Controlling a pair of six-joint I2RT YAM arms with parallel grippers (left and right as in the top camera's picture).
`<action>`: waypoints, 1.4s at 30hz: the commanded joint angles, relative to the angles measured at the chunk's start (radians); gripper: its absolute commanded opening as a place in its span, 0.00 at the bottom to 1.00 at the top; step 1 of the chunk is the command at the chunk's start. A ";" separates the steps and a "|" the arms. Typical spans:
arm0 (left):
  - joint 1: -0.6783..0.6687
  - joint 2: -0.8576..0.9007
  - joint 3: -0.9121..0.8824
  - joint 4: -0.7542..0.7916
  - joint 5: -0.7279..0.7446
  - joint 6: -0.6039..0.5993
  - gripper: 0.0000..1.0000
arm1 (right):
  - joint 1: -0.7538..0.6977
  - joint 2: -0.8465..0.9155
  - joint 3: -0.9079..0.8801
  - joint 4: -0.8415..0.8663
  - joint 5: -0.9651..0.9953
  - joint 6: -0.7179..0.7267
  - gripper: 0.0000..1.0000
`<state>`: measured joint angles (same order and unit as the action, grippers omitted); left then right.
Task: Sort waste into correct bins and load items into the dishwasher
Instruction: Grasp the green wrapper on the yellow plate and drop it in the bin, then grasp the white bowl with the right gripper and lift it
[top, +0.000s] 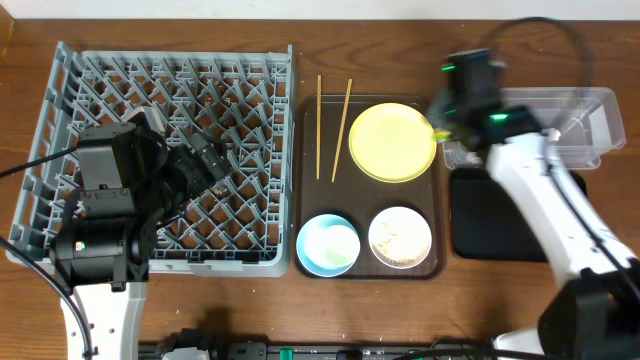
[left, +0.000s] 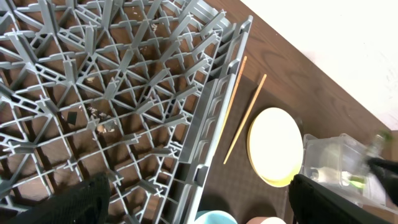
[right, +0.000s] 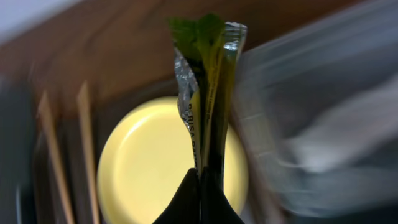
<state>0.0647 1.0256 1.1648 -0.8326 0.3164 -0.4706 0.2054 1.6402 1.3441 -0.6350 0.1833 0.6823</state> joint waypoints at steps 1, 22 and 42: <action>0.004 0.000 0.019 -0.001 0.012 0.013 0.93 | -0.130 0.017 0.001 -0.033 0.045 0.211 0.01; 0.004 -0.001 0.019 -0.072 0.013 0.013 0.93 | -0.261 -0.047 0.002 -0.028 -0.513 -0.293 0.62; 0.004 -0.001 0.019 -0.072 0.012 0.048 0.93 | 0.422 -0.101 -0.154 -0.339 -0.464 -0.611 0.46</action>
<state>0.0647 1.0256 1.1648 -0.9020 0.3164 -0.4435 0.5709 1.5345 1.2362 -0.9951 -0.3916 0.0441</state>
